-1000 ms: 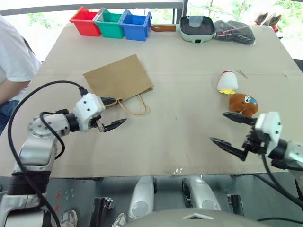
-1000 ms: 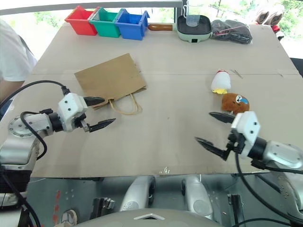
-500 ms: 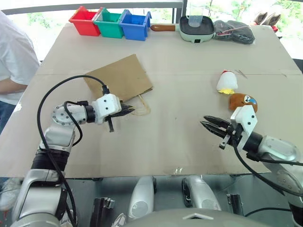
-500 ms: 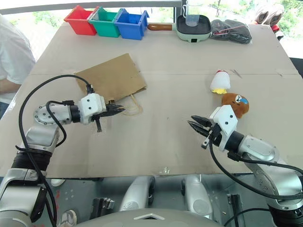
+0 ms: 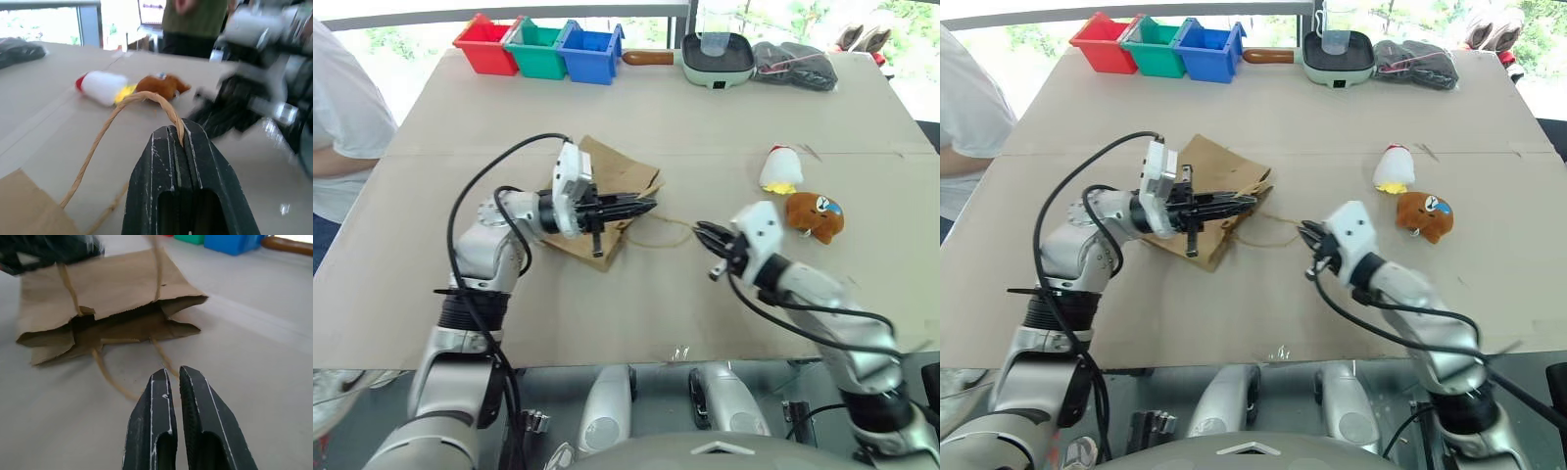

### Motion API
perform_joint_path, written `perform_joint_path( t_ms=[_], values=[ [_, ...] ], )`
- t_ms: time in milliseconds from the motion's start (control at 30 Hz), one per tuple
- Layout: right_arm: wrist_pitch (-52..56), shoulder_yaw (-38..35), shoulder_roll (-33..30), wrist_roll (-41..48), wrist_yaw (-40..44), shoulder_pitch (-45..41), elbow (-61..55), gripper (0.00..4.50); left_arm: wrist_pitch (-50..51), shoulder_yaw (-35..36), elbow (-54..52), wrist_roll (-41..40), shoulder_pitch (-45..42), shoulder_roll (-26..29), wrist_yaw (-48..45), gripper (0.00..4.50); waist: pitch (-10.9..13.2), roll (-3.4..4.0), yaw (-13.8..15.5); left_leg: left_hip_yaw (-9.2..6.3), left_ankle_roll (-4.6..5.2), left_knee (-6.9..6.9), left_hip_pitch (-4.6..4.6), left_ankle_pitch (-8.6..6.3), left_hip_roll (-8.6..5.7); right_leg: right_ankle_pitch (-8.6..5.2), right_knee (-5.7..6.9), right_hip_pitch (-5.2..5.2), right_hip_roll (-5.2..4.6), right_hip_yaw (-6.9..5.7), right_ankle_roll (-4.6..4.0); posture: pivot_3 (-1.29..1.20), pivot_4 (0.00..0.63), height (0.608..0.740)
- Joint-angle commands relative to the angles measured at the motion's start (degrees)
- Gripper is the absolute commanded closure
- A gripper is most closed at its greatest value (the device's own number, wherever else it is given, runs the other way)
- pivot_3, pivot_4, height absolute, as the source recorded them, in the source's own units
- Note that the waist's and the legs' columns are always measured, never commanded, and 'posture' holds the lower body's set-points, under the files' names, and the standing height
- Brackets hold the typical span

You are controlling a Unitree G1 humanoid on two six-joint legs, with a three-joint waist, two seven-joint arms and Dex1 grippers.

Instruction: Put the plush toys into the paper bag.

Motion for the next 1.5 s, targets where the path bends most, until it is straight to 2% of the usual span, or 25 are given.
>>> perform_joint_path(
  t_ms=[33,400,800,1167,1500],
  values=[
    [-4.6,0.0,3.0,-1.4,0.7,-2.8,7.1,4.38,3.0,2.9,-5.1,-3.6,-1.4,0.1,2.3,4.5,0.0,0.0,-0.1,-0.01,0.0,0.0,0.0,0.0,0.0,0.0,-0.01,0.0,0.0,-0.01,0.0,0.0,0.15,0.74],
    [-20.6,-0.6,15.6,-1.5,10.3,-16.9,36.5,4.38,6.0,4.7,-9.8,-6.2,0.9,1.0,4.6,4.5,0.0,0.03,-0.6,-0.04,-0.01,-0.06,0.04,0.0,0.0,0.01,0.02,0.01,-0.03,-0.05,-0.01,0.0,0.15,0.74],
    [-39.0,-3.1,27.9,-5.8,9.0,-24.4,61.3,4.38,6.8,8.1,-13.1,-9.2,1.9,-0.6,11.0,4.5,0.0,0.05,-0.4,-0.06,-0.02,-0.08,0.04,0.01,-0.01,0.02,0.04,0.0,-0.08,-0.08,-0.02,0.0,0.15,0.74],
    [-44.0,0.6,29.1,-11.5,9.8,-28.2,73.2,4.38,8.3,8.8,-16.3,-12.0,1.8,-1.3,14.6,4.5,0.0,0.03,-0.6,-0.05,-0.04,-0.03,0.25,0.02,-0.03,0.02,0.35,0.06,-0.07,-0.06,-0.03,0.0,0.15,0.74],
    [-41.7,2.1,27.2,-14.3,13.3,-28.1,73.3,4.38,8.1,12.5,-14.2,-13.3,-5.2,-0.9,17.8,4.5,0.0,0.03,-0.8,-0.04,-0.05,-0.03,0.34,0.03,-0.02,0.0,0.55,0.03,-0.03,-0.03,-0.03,0.0,0.15,0.74]
  ],
)
